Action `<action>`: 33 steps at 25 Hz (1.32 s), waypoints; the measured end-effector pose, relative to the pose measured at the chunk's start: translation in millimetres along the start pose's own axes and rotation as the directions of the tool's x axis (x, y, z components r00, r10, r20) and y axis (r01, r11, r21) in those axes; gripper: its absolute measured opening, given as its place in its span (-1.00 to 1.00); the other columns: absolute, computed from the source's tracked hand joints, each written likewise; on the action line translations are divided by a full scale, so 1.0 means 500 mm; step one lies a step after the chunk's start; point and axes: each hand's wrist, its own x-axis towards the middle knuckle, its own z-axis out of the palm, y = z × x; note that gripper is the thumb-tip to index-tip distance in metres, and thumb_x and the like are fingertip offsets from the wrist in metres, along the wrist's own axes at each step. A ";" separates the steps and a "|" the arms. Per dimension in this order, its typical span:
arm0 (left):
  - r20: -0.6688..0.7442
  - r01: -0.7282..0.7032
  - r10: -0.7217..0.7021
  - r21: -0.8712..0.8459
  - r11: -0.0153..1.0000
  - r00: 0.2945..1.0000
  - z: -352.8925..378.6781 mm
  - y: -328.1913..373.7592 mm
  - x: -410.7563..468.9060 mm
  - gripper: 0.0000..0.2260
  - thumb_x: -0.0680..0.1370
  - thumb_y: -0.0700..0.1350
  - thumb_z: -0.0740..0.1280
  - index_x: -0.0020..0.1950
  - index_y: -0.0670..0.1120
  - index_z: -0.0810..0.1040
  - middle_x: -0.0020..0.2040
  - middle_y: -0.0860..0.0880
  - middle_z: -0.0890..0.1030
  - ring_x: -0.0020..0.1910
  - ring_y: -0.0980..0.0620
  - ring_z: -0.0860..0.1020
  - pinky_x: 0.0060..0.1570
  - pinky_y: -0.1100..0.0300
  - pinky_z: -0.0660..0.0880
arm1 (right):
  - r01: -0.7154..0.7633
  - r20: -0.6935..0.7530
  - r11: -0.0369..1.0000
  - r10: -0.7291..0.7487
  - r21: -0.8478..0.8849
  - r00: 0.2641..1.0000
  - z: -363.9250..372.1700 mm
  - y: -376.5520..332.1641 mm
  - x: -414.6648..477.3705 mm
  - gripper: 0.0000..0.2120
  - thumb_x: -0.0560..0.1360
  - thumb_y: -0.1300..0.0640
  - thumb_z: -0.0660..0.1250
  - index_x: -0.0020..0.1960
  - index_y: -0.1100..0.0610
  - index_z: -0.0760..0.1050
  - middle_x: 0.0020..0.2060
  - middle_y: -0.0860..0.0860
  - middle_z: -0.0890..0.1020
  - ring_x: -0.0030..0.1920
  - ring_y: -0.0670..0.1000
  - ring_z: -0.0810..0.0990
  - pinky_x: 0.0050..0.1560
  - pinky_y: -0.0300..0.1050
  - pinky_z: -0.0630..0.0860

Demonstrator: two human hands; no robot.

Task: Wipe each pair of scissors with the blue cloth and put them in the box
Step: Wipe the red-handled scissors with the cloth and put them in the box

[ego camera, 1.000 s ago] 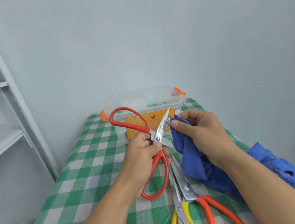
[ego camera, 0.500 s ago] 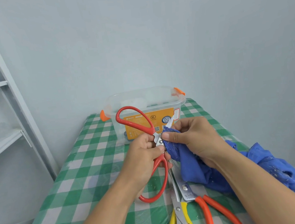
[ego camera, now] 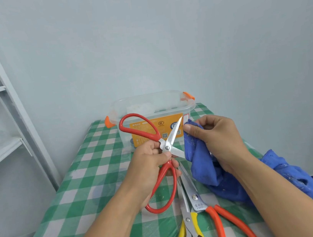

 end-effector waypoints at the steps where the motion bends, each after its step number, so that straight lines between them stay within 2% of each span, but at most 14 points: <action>1: -0.003 -0.001 0.001 -0.003 1.000 1.000 -0.001 0.000 0.000 -0.88 0.63 -0.41 0.18 0.03 -0.27 0.49 -0.29 -0.22 0.56 -0.41 -0.04 0.57 -0.34 0.12 0.60 | 0.008 -0.002 1.000 -0.008 0.010 1.000 -0.003 -0.001 -0.001 -0.82 0.46 0.13 0.54 -0.27 0.11 0.60 -0.39 0.02 0.66 -0.39 -0.06 0.57 -0.33 -0.22 0.50; 5: -0.006 0.000 0.000 0.002 1.000 1.000 -0.001 -0.002 0.002 -0.88 0.63 -0.41 0.19 0.12 -0.32 0.49 -0.18 -0.26 0.54 -0.34 -0.01 0.59 -0.31 0.07 0.63 | 0.050 0.054 0.999 -0.049 -0.020 0.997 0.000 -0.003 -0.004 -0.83 0.54 0.12 0.45 -0.23 0.07 0.62 -0.40 -0.02 0.63 -0.39 -0.07 0.54 -0.31 -0.21 0.49; 7: -0.016 0.003 -0.003 0.001 1.000 1.000 -0.003 -0.003 0.003 -0.86 0.63 -0.41 0.20 0.14 -0.32 0.49 -0.15 -0.27 0.55 -0.33 0.00 0.60 -0.30 0.05 0.65 | 0.049 0.059 0.999 -0.049 0.001 0.997 0.000 -0.001 -0.002 -0.81 0.57 0.10 0.41 -0.22 0.05 0.64 -0.38 0.02 0.62 -0.35 -0.01 0.54 -0.23 -0.05 0.54; 9: -0.033 0.001 -0.001 0.012 1.000 0.999 -0.005 -0.004 0.006 -0.85 0.63 -0.40 0.20 0.15 -0.29 0.50 -0.14 -0.25 0.58 -0.31 0.00 0.60 -0.27 0.05 0.66 | 0.018 0.090 0.999 -0.022 0.052 0.996 -0.001 0.000 -0.001 -0.80 0.60 0.09 0.37 -0.19 0.04 0.65 -0.38 0.06 0.58 -0.40 0.05 0.51 -0.27 0.04 0.58; 12: -0.054 -0.012 0.015 0.038 0.999 0.998 -0.009 -0.006 0.009 -0.85 0.63 -0.39 0.22 0.14 -0.26 0.52 -0.16 -0.23 0.63 -0.26 -0.04 0.61 -0.21 -0.01 0.66 | 0.016 0.145 0.998 -0.025 0.062 0.989 -0.004 0.003 0.000 -0.81 0.62 0.13 0.34 -0.16 0.07 0.63 -0.44 0.03 0.43 -0.50 0.00 0.36 -0.50 -0.15 0.40; 15: -0.060 -0.038 0.042 0.064 0.997 0.997 -0.015 -0.006 0.010 -0.83 0.62 -0.39 0.21 0.14 -0.25 0.53 -0.20 -0.18 0.65 -0.26 -0.06 0.61 -0.19 -0.02 0.66 | 0.044 0.169 0.999 -0.039 -0.022 0.985 -0.013 0.005 0.005 -0.81 0.63 0.13 0.31 -0.12 0.09 0.64 -0.45 -0.08 0.39 -0.50 -0.10 0.25 -0.51 -0.25 0.23; 18: -0.050 -0.047 0.050 0.059 0.997 0.997 -0.019 -0.003 0.009 -0.82 0.62 -0.40 0.21 0.14 -0.24 0.54 -0.21 -0.18 0.65 -0.28 -0.03 0.60 -0.25 0.05 0.63 | 0.109 0.187 0.983 -0.081 -0.148 0.979 -0.026 -0.003 0.008 -0.80 0.66 0.22 0.25 -0.02 0.19 0.64 -0.48 -0.21 0.49 -0.53 -0.22 0.40 -0.47 -0.42 0.32; 21: -0.031 -0.040 0.042 0.066 0.997 0.999 -0.016 -0.002 0.007 -0.83 0.64 -0.40 0.18 0.15 -0.26 0.51 -0.09 -0.31 0.64 -0.29 0.01 0.58 -0.26 0.07 0.63 | 0.145 0.223 0.979 -0.111 -0.140 0.968 -0.019 -0.009 0.002 -0.81 0.63 0.32 0.22 0.05 0.21 0.62 -0.43 -0.19 0.53 -0.48 -0.26 0.46 -0.39 -0.49 0.36; 23: -0.025 -0.047 0.049 0.076 0.996 0.998 -0.012 -0.003 0.007 -0.83 0.64 -0.40 0.16 0.17 -0.28 0.49 -0.06 -0.31 0.64 -0.29 0.01 0.57 -0.24 0.04 0.64 | 0.189 0.204 0.977 -0.167 -0.095 0.965 -0.011 -0.007 -0.003 -0.83 0.57 0.36 0.34 0.05 0.14 0.61 -0.35 -0.19 0.65 -0.31 -0.24 0.59 -0.21 -0.45 0.48; 25: -0.023 -0.059 0.061 0.084 0.995 0.998 -0.013 -0.006 0.009 -0.84 0.65 -0.39 0.17 0.18 -0.29 0.48 -0.13 -0.28 0.62 -0.30 -0.02 0.58 -0.15 -0.09 0.64 | 0.206 0.156 0.978 -0.199 -0.030 0.968 -0.006 -0.003 -0.004 -0.81 0.47 0.36 0.47 -0.01 0.12 0.61 -0.25 -0.14 0.72 -0.18 -0.14 0.69 -0.10 -0.34 0.57; 27: -0.018 -0.068 0.069 0.087 0.994 0.997 -0.012 -0.010 0.011 -0.85 0.64 -0.38 0.19 0.18 -0.29 0.48 -0.18 -0.23 0.62 -0.30 -0.04 0.60 -0.13 -0.14 0.63 | 0.187 0.141 0.982 -0.184 -0.011 0.973 -0.001 -0.004 -0.005 -0.83 0.41 0.34 0.54 -0.08 0.17 0.61 -0.25 -0.04 0.74 -0.20 -0.08 0.71 -0.13 -0.29 0.59; 30: -0.007 -0.093 0.094 0.094 0.991 0.996 -0.006 -0.013 0.010 -0.86 0.63 -0.40 0.20 0.15 -0.28 0.48 -0.18 -0.18 0.62 -0.30 0.01 0.60 -0.22 -0.01 0.64 | 0.180 0.187 0.983 -0.171 -0.033 0.967 0.015 -0.009 -0.010 -0.87 0.38 0.31 0.56 -0.15 0.26 0.62 -0.31 0.02 0.72 -0.29 -0.11 0.66 -0.21 -0.31 0.54; 33: -0.006 -0.109 0.110 0.105 0.989 0.994 -0.002 -0.013 0.009 -0.84 0.63 -0.39 0.20 0.13 -0.22 0.50 -0.16 -0.13 0.62 -0.29 0.03 0.61 -0.23 0.03 0.63 | 0.161 0.191 0.986 -0.152 -0.035 0.970 0.029 -0.007 -0.015 -0.87 0.38 0.31 0.57 -0.18 0.31 0.62 -0.28 0.16 0.70 -0.32 -0.08 0.63 -0.22 -0.27 0.57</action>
